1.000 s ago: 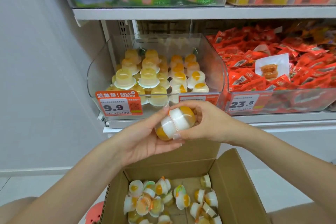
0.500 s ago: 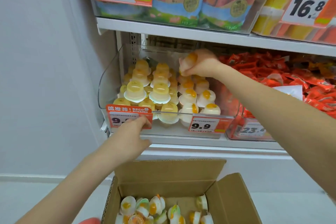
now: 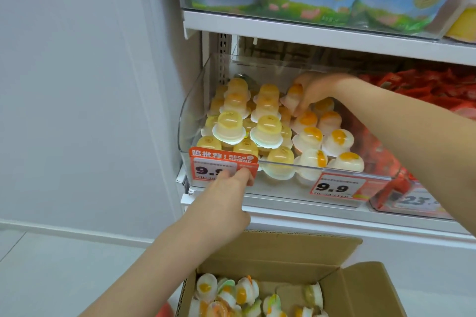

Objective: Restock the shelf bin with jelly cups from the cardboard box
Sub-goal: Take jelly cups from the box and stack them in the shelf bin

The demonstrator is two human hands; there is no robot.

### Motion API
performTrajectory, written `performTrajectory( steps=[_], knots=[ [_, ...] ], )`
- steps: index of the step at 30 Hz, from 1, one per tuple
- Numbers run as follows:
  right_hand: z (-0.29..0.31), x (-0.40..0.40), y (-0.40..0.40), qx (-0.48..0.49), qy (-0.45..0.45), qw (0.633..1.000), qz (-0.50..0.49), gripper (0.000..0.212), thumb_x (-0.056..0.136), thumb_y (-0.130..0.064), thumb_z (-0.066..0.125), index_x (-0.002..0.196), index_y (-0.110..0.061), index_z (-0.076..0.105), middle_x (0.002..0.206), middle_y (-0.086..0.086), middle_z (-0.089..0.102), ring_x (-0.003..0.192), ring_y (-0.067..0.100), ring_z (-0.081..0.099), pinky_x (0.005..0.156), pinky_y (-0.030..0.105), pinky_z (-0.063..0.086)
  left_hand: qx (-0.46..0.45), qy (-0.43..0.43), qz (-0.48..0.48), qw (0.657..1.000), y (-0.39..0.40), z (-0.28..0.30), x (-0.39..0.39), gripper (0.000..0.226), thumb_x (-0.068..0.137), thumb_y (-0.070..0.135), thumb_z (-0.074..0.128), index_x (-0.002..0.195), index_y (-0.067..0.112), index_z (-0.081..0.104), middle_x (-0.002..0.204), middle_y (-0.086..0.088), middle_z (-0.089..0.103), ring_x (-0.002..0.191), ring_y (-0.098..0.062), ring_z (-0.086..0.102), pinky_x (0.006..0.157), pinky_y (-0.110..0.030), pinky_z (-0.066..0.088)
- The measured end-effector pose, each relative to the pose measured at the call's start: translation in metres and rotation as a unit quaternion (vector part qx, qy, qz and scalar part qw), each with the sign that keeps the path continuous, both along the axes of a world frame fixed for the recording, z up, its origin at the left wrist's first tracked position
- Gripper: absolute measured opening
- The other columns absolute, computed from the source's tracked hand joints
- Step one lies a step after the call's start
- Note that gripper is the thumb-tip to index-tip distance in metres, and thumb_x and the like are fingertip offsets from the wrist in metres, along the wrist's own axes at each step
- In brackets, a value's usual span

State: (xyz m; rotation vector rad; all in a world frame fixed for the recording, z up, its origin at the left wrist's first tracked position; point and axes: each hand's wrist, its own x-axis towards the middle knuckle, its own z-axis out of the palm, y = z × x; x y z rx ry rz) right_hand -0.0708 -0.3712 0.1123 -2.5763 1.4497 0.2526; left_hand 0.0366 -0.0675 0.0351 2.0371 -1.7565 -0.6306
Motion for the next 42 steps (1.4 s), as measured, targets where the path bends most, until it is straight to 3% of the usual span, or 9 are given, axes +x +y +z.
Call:
performTrajectory(
  steps=[7,12,14,16,21,23,27,32,42],
  knots=[
    [0.000,-0.024,0.037,-0.058,-0.104,0.993,0.018,0.097,0.070,-0.030,0.083,0.148,-0.021,0.025,0.144,0.005,0.041,0.129,0.028,0.043,0.099,0.034,0.041,0.004,-0.037,0.004,0.999,0.006,-0.004,-0.002,0.052,0.083,0.006,0.059,0.126,0.028,0.040,0.126,0.001,0.041,0.112,-0.020,0.046,0.091,-0.037,0.048],
    [-0.012,-0.078,0.144,-0.155,-0.373,0.907,0.118,0.032,0.084,-0.009,0.064,0.115,-0.016,0.061,0.107,-0.007,0.064,0.098,0.006,0.058,0.084,0.011,0.045,0.020,-0.092,-0.010,0.996,0.025,-0.025,-0.020,0.047,0.085,0.005,0.055,0.126,0.022,0.042,0.126,-0.001,0.045,0.111,-0.024,0.050,0.082,-0.038,0.049],
    [-0.023,-0.107,0.191,-0.211,-0.350,0.896,0.174,0.021,0.082,-0.004,0.062,0.101,-0.014,0.066,0.091,-0.011,0.061,0.087,0.003,0.053,0.079,0.005,0.038,0.055,-0.110,-0.038,0.992,0.031,-0.043,-0.027,0.045,0.085,0.005,0.053,0.126,0.019,0.042,0.125,-0.004,0.047,0.110,-0.025,0.052,0.078,-0.036,0.048],
    [-0.043,-0.133,0.228,-0.197,-0.296,0.908,0.220,0.017,0.082,-0.003,0.063,0.095,-0.013,0.066,0.086,-0.008,0.062,0.085,0.007,0.050,0.078,0.016,0.043,0.098,-0.130,-0.067,0.984,0.036,-0.067,-0.033,0.043,0.084,0.005,0.054,0.125,0.017,0.044,0.123,-0.006,0.050,0.112,-0.026,0.052,0.083,-0.039,0.049],
    [-0.119,-0.173,0.269,0.033,-0.012,0.970,0.239,0.024,0.091,-0.018,0.057,0.116,-0.020,0.059,0.110,-0.003,0.060,0.107,0.011,0.051,0.087,0.027,0.045,0.199,-0.142,-0.099,0.965,0.053,-0.136,-0.057,0.040,0.084,0.004,0.053,0.123,0.016,0.049,0.119,-0.007,0.053,0.109,-0.028,0.054,0.087,-0.042,0.050],
    [-0.150,-0.179,0.270,0.137,0.125,0.956,0.226,0.032,0.093,-0.020,0.055,0.124,-0.021,0.052,0.120,-0.001,0.056,0.114,0.016,0.049,0.093,0.035,0.045,0.257,-0.138,-0.113,0.950,0.061,-0.166,-0.072,0.042,0.085,0.002,0.052,0.124,0.015,0.048,0.122,-0.008,0.053,0.110,-0.028,0.053,0.086,-0.039,0.050],
    [-0.220,-0.185,0.266,0.215,0.249,0.926,0.183,0.042,0.092,-0.003,0.049,0.132,-0.017,0.049,0.127,0.007,0.054,0.112,0.026,0.055,0.090,0.038,0.050,0.316,-0.140,-0.132,0.929,0.065,-0.214,-0.102,0.046,0.090,0.000,0.046,0.133,0.015,0.042,0.133,-0.008,0.048,0.119,-0.029,0.051,0.092,-0.039,0.047],
    [-0.300,-0.181,0.255,0.238,0.209,0.944,0.093,0.043,0.094,0.000,0.045,0.135,-0.012,0.046,0.129,0.010,0.052,0.112,0.026,0.055,0.065,0.025,0.041,0.256,-0.169,-0.218,0.927,0.048,-0.266,-0.137,0.053,0.083,-0.010,0.050,0.132,0.010,0.041,0.136,-0.012,0.043,0.126,-0.030,0.040,0.099,-0.040,0.041],
    [-0.399,-0.178,0.237,0.296,0.154,0.942,0.029,0.029,0.097,-0.026,0.049,0.120,-0.008,0.047,0.121,0.013,0.052,0.113,0.028,0.048,0.079,0.035,0.044,0.249,-0.218,-0.247,0.911,0.013,-0.348,-0.152,0.049,0.087,-0.006,0.046,0.134,0.006,0.038,0.142,-0.012,0.037,0.135,-0.033,0.023,0.107,-0.038,0.033]
  ],
)
